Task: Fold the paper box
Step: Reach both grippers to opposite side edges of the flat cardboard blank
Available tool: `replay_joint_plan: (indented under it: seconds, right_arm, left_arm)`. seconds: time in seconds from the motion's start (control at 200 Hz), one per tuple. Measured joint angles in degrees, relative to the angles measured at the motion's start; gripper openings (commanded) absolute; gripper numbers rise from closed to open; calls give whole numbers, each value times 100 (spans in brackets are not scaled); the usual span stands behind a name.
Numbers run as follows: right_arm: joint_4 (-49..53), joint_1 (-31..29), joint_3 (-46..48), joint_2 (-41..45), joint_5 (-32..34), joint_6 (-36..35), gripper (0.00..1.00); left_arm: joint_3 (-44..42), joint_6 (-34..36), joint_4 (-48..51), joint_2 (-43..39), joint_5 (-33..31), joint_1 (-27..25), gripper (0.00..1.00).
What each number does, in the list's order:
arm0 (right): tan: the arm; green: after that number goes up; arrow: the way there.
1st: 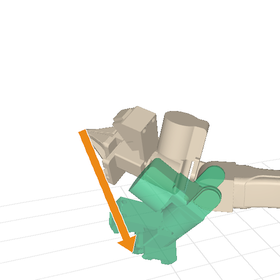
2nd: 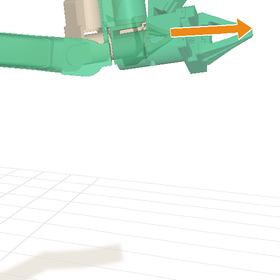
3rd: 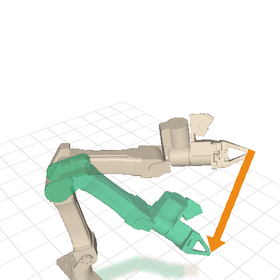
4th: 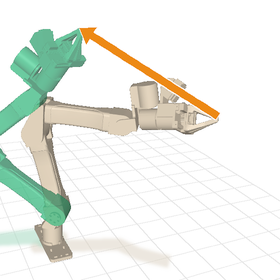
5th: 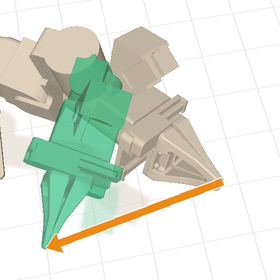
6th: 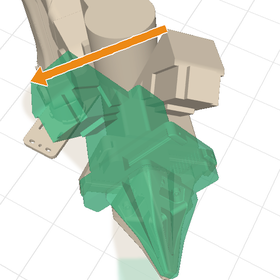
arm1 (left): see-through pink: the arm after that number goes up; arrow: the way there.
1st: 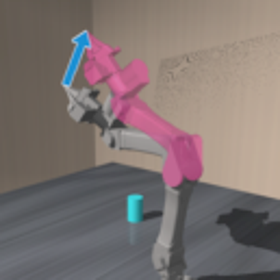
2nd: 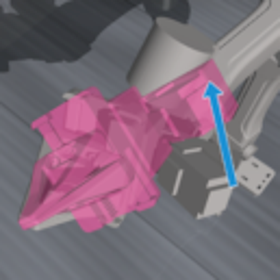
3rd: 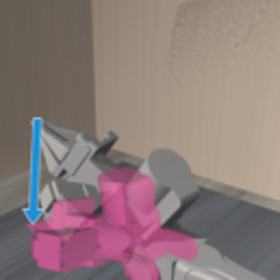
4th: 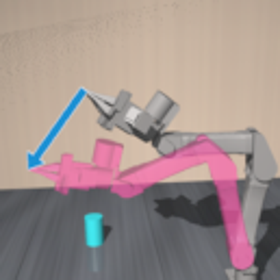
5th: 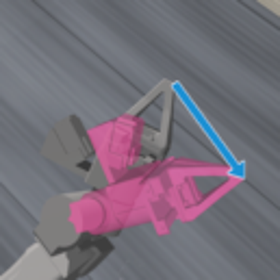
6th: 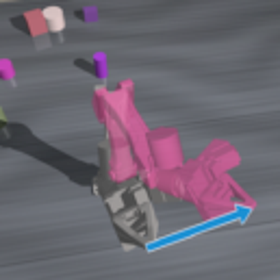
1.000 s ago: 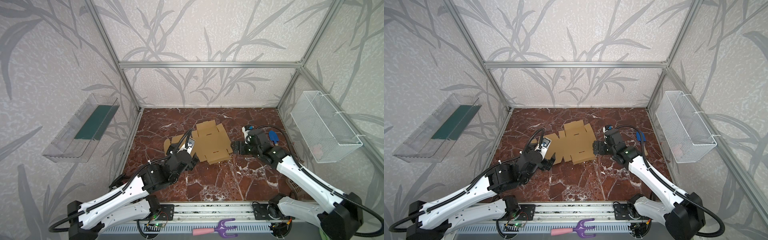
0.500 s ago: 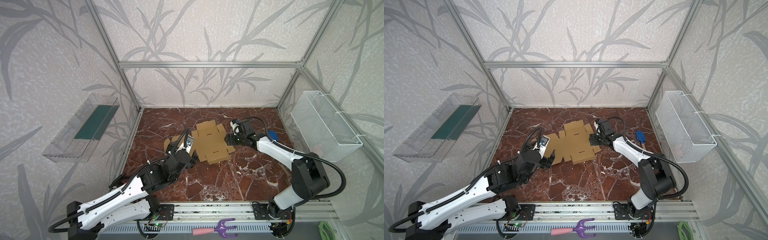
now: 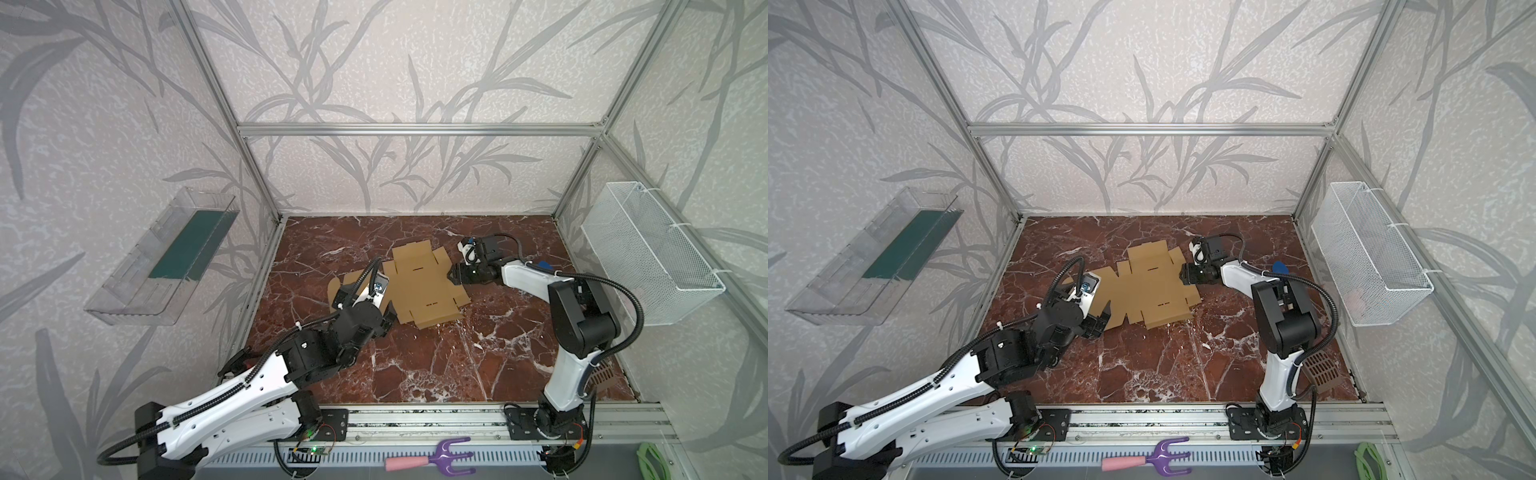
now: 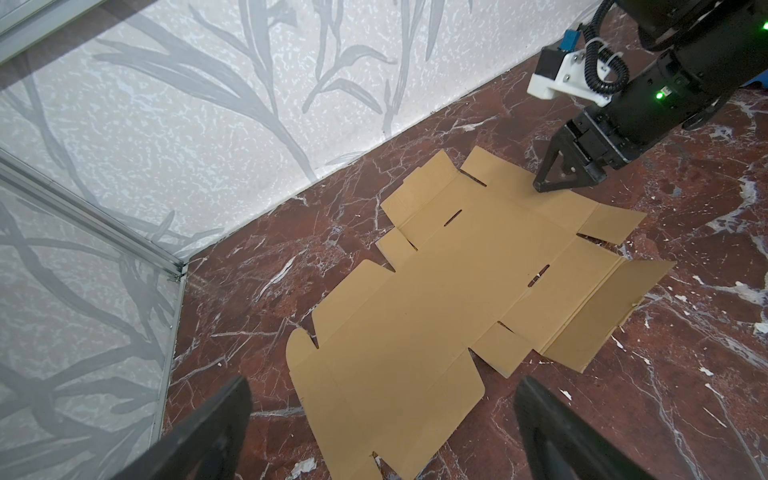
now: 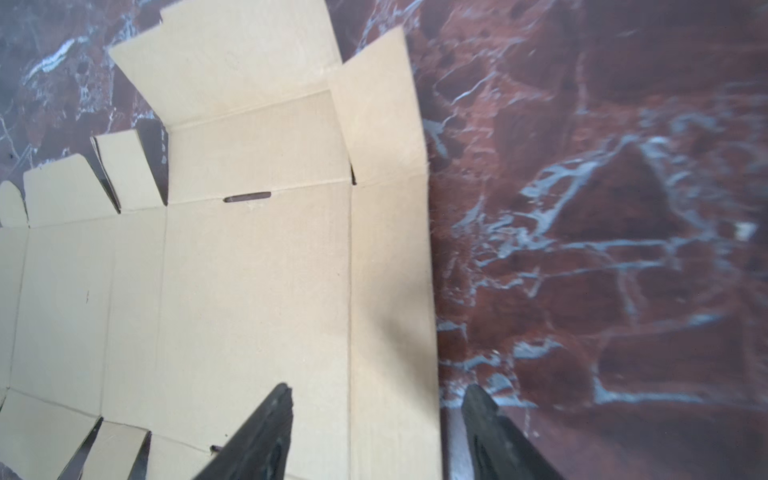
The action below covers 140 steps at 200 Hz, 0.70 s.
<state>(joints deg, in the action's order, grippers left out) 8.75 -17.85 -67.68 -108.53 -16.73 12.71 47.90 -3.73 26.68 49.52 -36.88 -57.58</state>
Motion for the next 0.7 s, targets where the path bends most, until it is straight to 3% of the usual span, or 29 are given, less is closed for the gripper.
replay_joint_plan:
  seconds: [0.31, 0.7]
  right_arm:
    - [-11, 11, -116, -372, -96, -136, 60]
    - [-197, 61, -96, -409, -457, -136, 42]
  left_arm:
    - [-44, 33, -57, -28, 7, 0, 99]
    - [-83, 74, -109, -74, 37, 0, 99]
